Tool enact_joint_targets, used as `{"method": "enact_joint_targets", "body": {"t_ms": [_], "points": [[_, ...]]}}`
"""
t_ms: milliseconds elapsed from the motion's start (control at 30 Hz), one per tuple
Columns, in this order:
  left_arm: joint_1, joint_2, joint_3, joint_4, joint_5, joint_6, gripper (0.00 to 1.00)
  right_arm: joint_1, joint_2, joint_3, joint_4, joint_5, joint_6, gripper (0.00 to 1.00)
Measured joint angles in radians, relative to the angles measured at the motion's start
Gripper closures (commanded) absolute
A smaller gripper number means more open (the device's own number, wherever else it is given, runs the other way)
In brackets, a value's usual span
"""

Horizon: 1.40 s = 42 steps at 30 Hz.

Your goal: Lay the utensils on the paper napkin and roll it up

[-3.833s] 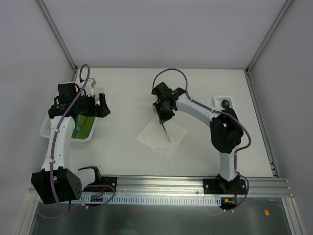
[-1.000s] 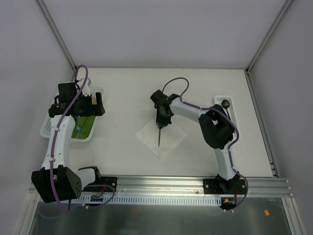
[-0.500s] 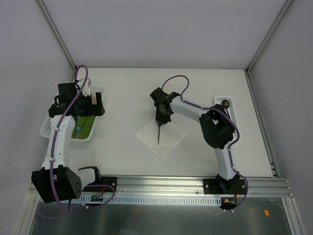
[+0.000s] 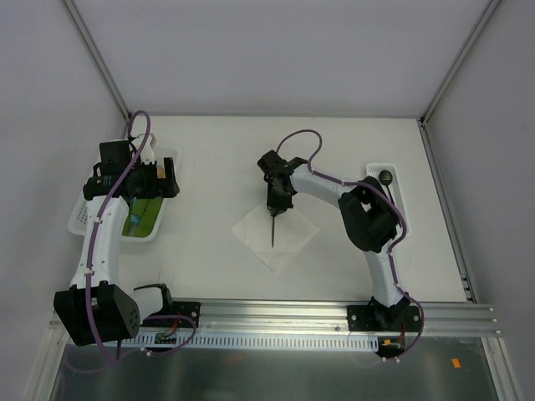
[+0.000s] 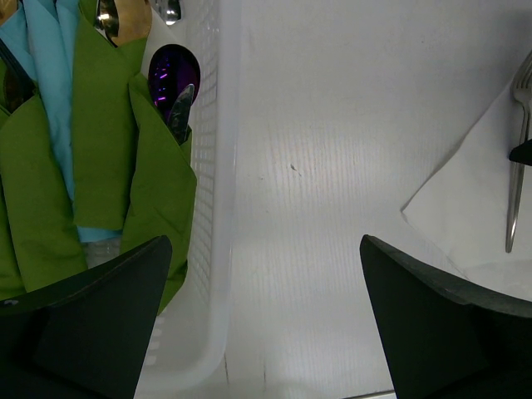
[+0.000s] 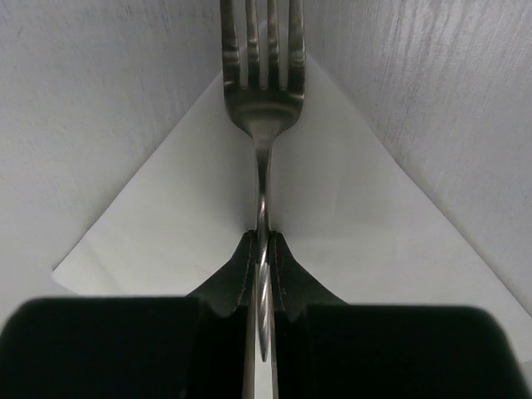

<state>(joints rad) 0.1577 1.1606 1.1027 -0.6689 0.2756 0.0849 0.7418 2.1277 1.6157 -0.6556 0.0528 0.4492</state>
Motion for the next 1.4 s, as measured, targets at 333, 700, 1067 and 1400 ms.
{"method": "enact_joint_targets", "body": {"t_ms": [333,700,1067,1400], "points": [[0.0,0.015,0.0,0.0,0.0,0.0,0.01,0.0,0.001,0.0,0.001,-0.014,-0.005,0.69],[0.0,0.016,0.0,0.0,0.012,0.001,0.01,-0.005,-0.019,0.018,-0.034,-0.015,-0.032,0.42],[0.0,0.003,0.006,0.0,0.094,0.043,0.01,-0.391,-0.442,0.006,-0.074,-0.058,-0.263,0.37],[0.0,0.015,0.019,0.001,0.181,0.053,0.01,-0.802,-0.467,-0.045,-0.169,0.034,-0.468,0.64]]}}
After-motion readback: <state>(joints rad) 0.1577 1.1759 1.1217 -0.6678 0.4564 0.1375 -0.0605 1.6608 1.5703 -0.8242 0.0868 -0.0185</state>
